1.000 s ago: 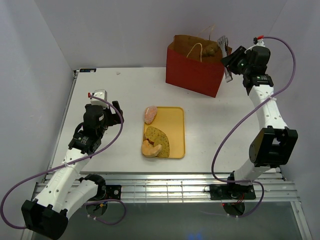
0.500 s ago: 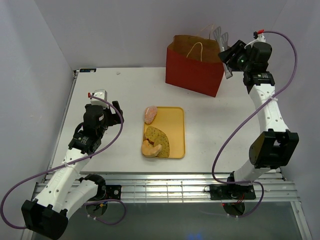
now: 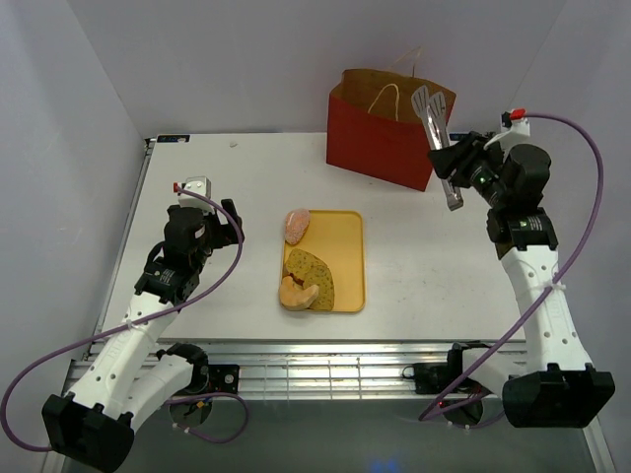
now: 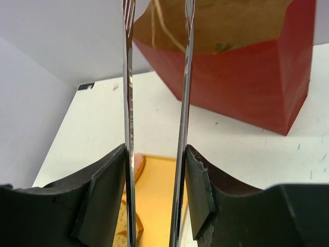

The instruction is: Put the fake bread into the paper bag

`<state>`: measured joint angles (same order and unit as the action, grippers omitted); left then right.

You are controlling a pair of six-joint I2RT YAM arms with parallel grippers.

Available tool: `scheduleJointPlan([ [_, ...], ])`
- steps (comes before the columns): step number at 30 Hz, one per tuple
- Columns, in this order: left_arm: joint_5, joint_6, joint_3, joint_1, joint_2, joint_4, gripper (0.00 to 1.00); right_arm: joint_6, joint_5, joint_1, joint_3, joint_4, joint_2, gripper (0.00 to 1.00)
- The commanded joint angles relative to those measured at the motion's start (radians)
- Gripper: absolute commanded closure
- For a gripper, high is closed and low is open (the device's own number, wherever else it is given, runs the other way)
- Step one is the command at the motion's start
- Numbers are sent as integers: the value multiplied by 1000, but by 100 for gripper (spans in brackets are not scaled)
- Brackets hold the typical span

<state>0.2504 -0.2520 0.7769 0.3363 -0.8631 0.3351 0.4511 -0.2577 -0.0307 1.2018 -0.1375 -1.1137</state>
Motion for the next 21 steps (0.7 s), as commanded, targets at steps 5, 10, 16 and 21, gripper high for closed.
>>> scheduleJointPlan([
  [5, 9, 7, 5, 6, 19, -15, 2, -15, -75, -38, -203, 39, 187, 49],
  [10, 16, 5, 7, 6, 22, -15, 2, -25, -109, -81, -323, -2, 282, 49],
  [16, 18, 7, 7, 6, 21, -15, 2, -5, -112, -204, -524, 3, 391, 49],
  [21, 21, 7, 5, 6, 16, -13, 2, -8, -103, -369, -628, 18, 377, 49],
])
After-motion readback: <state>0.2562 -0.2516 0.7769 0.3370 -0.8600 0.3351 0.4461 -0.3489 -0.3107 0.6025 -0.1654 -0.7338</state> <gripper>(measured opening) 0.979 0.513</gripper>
